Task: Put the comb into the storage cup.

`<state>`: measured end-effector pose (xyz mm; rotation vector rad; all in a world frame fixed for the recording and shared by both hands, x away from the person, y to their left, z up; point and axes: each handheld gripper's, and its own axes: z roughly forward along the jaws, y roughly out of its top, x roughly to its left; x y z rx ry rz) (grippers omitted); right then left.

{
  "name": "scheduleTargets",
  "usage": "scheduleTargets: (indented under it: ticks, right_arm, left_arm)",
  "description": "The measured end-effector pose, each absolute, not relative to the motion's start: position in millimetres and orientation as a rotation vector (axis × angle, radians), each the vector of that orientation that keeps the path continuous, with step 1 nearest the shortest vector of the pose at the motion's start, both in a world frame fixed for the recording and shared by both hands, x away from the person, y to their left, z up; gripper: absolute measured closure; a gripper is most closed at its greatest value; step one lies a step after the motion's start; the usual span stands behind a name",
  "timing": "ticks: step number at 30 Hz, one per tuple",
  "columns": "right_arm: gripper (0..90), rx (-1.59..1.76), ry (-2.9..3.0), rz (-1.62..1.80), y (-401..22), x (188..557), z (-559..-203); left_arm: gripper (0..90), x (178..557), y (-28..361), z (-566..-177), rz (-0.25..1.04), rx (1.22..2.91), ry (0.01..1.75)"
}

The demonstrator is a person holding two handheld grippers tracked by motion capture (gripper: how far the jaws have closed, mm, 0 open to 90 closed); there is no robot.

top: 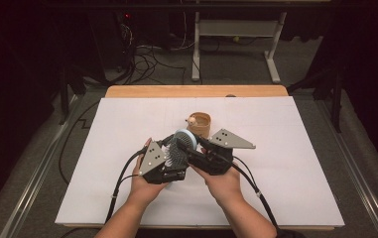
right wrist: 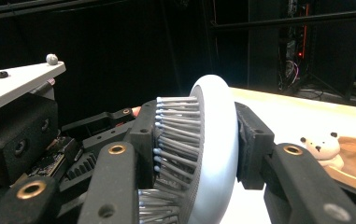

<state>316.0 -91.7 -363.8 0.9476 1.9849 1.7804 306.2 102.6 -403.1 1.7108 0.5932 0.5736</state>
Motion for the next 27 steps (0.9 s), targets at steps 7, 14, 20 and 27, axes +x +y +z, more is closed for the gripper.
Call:
scheduleTargets:
  ticks: [7, 14, 20, 27]
  right_arm:
    - [60.2, 0.952, 1.974, 1.781, -94, 317, -362]
    - [60.1, 0.953, 1.962, 1.779, -98, 318, -361]
    - [60.1, 0.956, 1.948, 1.770, -105, 319, -361]
    - [60.0, 0.957, 1.935, 1.771, -110, 320, -361]
  left_arm:
    - [15.7, 309, 102, -405, 0.539, 1.722, 0.602]
    - [8.9, 313, 101, -407, 0.501, 1.741, 0.609]
    - [4.1, 315, 103, -408, 0.485, 1.731, 0.611]
    - [0.4, 318, 102, -411, 0.444, 1.744, 0.623]
